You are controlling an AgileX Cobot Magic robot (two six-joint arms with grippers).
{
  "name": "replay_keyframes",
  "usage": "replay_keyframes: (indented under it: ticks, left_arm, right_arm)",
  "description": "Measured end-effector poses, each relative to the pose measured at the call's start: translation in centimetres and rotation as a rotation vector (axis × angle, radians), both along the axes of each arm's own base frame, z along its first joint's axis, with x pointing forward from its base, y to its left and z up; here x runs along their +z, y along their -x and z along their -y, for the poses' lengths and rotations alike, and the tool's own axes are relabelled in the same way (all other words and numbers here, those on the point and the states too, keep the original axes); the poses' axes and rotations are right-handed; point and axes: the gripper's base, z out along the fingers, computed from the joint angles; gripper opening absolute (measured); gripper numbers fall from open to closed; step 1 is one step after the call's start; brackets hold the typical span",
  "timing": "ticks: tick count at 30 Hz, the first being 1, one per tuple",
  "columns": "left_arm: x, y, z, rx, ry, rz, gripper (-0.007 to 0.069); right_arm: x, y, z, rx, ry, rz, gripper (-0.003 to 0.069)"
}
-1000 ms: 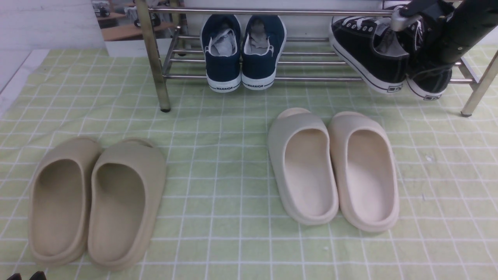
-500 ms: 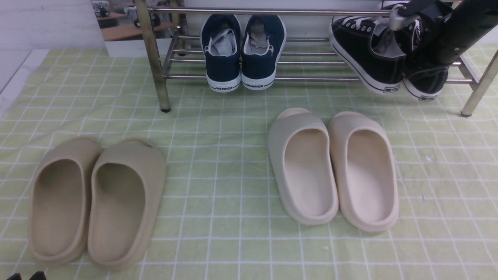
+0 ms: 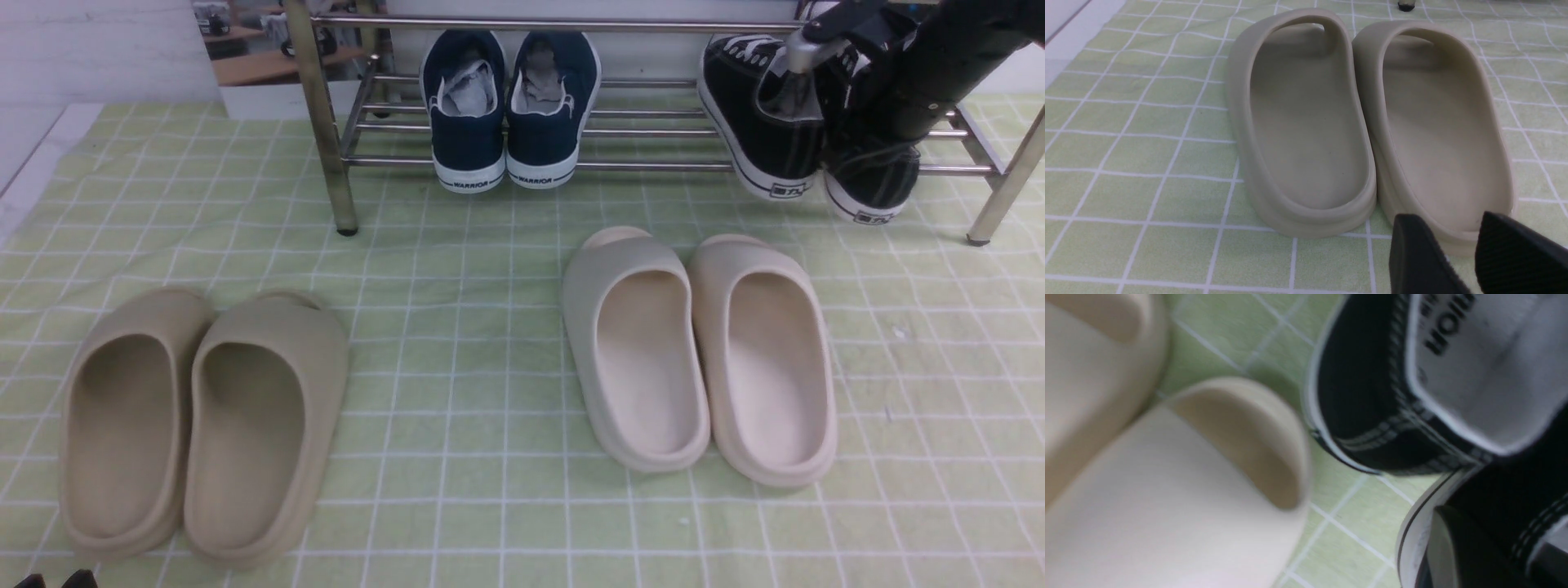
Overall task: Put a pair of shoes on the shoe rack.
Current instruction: Use the right arm to put a shoe into the shoe rack
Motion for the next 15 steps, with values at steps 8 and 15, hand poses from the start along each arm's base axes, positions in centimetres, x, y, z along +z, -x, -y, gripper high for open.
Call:
replay_keyframes:
  ticks: [8, 15]
  left_arm:
    - [0.00, 0.00, 0.00, 0.000, 0.000, 0.000, 0.0237]
    - [0.00, 0.00, 0.00, 0.000, 0.000, 0.000, 0.0237]
  right_arm:
    - [0.03, -0.31, 0.24, -0.021, 0.036, 0.032, 0.0054]
    - [0.23, -0.68, -0.26, -0.021, 0.015, 0.081, 0.0151]
